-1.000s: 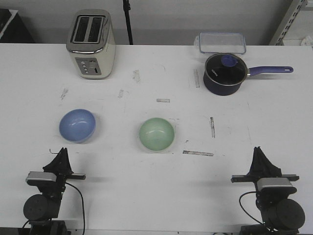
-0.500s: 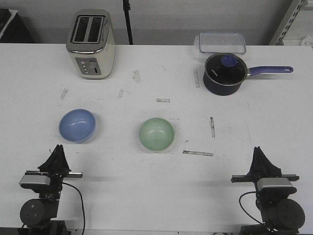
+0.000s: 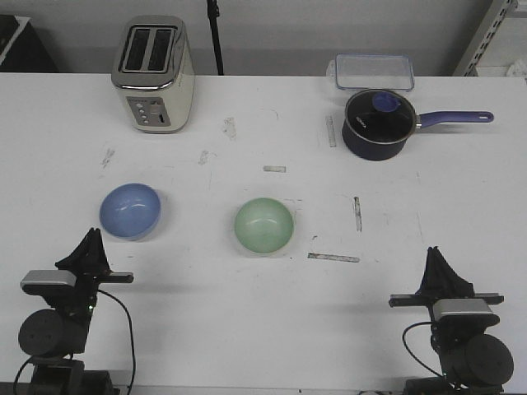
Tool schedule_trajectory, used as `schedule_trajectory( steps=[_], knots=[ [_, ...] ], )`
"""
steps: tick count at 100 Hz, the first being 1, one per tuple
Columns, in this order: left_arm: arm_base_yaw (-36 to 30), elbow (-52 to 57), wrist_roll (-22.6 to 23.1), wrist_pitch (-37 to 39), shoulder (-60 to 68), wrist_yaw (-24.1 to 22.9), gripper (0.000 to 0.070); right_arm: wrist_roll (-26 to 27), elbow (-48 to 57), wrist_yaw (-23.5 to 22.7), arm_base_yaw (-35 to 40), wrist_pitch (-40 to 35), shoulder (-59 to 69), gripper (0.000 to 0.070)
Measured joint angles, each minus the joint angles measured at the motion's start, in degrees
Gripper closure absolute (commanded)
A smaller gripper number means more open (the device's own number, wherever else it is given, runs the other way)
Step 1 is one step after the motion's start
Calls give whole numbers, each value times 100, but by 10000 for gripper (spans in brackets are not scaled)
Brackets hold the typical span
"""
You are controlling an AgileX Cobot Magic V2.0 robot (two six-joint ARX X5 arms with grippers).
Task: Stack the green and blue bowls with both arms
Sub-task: 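Move the left gripper forward over the light blue bowl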
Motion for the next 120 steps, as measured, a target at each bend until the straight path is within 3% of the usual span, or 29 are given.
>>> schedule_trajectory(
  steps=[47, 69, 89, 108, 120],
  knots=[
    [0, 2186, -2, -297, 3263, 0, 699, 0, 0, 0, 0, 0, 0, 688],
    [0, 3399, -15, -1729, 4511, 2, 699, 0, 0, -2, 0, 0, 0, 688],
    [55, 4555, -192, -3571, 5425, 4, 699, 0, 0, 0, 0, 0, 0, 688],
    [382, 5700, -984, -5040, 6089, 63, 699, 0, 0, 0, 0, 0, 0, 688],
    [752, 5866, -1580, -5263, 6218, 632, 699, 0, 0, -2, 0, 0, 0, 688]
  ],
)
